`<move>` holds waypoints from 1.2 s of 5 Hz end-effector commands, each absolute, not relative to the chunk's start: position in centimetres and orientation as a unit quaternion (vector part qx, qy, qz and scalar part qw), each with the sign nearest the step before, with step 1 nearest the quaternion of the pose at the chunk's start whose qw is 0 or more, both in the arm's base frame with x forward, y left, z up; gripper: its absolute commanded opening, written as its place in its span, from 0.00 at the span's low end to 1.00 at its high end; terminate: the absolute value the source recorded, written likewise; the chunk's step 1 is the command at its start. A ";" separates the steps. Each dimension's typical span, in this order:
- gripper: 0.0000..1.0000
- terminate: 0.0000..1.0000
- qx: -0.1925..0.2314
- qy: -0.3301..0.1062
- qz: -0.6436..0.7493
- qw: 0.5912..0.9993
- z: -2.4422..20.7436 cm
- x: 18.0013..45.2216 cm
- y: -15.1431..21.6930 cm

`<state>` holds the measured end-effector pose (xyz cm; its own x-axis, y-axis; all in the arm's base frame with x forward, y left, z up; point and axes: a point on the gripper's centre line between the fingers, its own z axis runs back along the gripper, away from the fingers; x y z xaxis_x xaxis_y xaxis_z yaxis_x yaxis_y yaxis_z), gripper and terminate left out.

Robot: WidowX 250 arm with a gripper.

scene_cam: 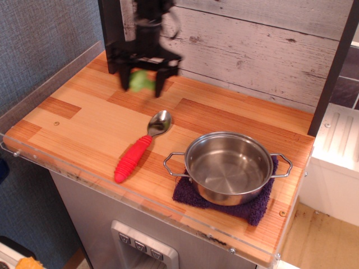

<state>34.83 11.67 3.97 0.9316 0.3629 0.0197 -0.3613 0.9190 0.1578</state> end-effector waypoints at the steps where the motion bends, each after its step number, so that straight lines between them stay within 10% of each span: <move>1: 0.00 0.00 0.047 0.009 0.241 0.969 2.4 31.9 17.8; 2: 0.00 0.00 0.012 0.005 0.248 0.969 1.8 31.3 18.4; 3: 1.00 0.00 0.002 0.004 0.238 0.971 1.8 30.8 18.4; 6: 1.00 0.00 -0.001 -0.058 0.239 0.969 6.5 28.4 17.1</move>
<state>28.70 17.03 4.96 0.8875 0.4569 0.0604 -0.4554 0.8895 -0.0366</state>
